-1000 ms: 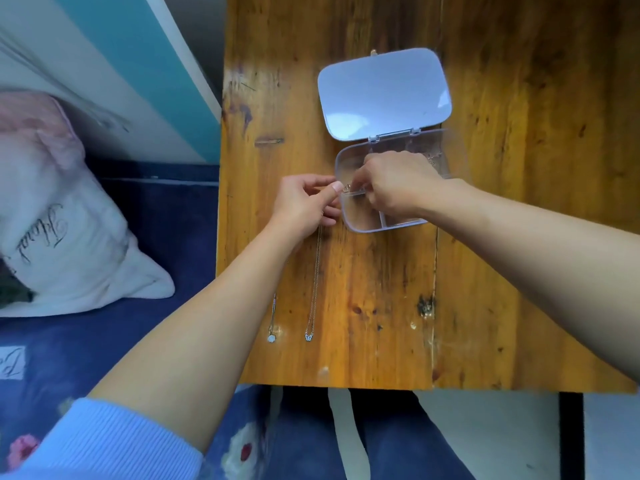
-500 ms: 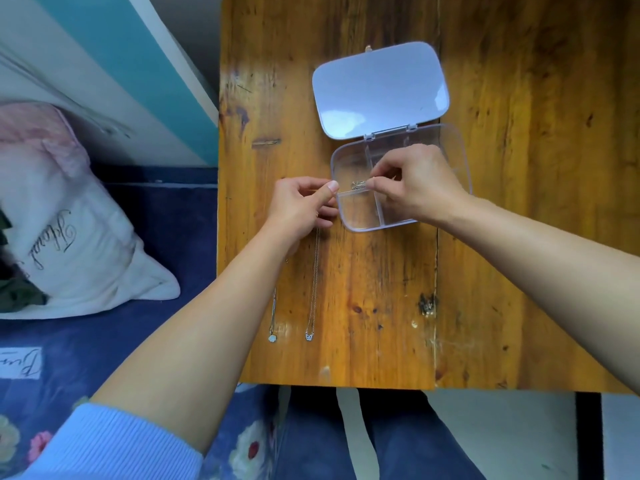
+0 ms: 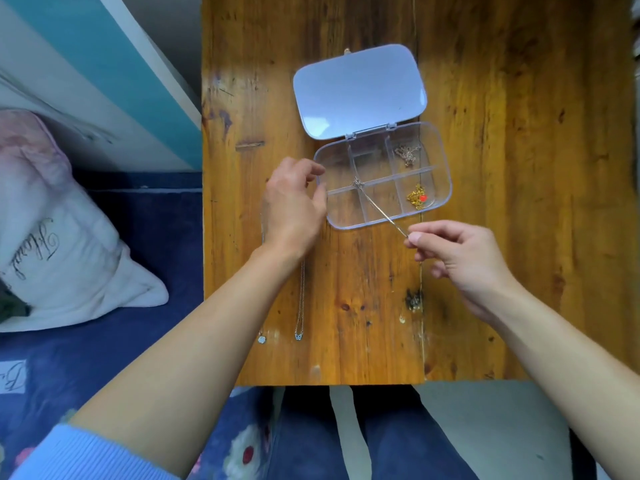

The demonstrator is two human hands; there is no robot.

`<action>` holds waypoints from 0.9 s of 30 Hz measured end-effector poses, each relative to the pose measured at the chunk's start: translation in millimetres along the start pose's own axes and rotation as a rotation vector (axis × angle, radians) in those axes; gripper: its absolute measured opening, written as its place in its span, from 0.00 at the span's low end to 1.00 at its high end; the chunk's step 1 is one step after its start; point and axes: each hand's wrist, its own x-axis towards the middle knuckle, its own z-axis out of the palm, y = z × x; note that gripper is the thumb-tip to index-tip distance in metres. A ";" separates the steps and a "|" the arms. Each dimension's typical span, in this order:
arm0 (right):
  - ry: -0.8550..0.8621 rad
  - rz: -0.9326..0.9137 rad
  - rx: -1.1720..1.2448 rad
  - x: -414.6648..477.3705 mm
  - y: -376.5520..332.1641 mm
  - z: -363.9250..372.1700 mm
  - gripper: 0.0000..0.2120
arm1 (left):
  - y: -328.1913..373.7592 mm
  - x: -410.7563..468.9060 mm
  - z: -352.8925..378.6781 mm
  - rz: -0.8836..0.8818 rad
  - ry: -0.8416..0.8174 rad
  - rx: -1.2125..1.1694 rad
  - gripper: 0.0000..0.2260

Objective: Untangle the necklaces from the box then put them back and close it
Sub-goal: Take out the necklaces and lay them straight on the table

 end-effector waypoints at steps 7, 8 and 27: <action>0.015 0.202 0.165 -11.8 24.2 -15.4 0.04 | 21.6 -18.8 32.1 0.430 -0.433 0.326 0.17; 0.016 0.208 0.171 -12.7 25.2 -17.4 0.04 | 22.8 -17.8 35.5 0.440 -0.471 0.368 0.18; 0.076 0.136 0.322 -14.5 24.5 -41.9 0.06 | 45.7 -15.6 18.8 0.168 -0.486 -0.135 0.05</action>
